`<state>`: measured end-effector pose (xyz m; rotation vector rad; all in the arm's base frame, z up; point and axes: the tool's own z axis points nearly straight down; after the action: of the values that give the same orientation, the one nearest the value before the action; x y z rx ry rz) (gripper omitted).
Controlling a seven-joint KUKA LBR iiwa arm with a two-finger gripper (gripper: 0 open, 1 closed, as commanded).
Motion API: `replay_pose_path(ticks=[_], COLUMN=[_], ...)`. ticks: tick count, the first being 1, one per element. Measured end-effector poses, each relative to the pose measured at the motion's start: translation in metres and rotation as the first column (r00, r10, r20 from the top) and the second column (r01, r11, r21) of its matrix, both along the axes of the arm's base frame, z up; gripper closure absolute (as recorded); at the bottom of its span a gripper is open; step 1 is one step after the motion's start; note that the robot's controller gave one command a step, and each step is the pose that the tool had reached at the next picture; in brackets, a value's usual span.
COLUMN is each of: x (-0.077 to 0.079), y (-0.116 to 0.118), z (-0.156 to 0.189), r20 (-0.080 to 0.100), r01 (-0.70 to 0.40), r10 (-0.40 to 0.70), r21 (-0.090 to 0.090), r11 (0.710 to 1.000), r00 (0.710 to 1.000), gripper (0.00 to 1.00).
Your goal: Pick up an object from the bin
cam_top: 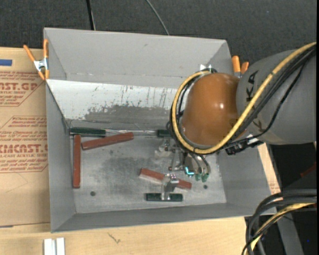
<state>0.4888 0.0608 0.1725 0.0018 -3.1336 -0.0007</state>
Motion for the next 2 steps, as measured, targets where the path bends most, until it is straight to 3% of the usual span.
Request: replay_pose_path(ticks=[1, 2], x=[0.002, 0.025], y=[0.000, -0.035], z=[0.004, -0.097], r20=[0.008, 0.019], r01=[0.001, 0.007], r10=[-0.001, -0.007], r21=[0.001, 0.002], r11=[1.000, 1.000], r00=[1.000, 1.000], gripper=[0.00, 1.00])
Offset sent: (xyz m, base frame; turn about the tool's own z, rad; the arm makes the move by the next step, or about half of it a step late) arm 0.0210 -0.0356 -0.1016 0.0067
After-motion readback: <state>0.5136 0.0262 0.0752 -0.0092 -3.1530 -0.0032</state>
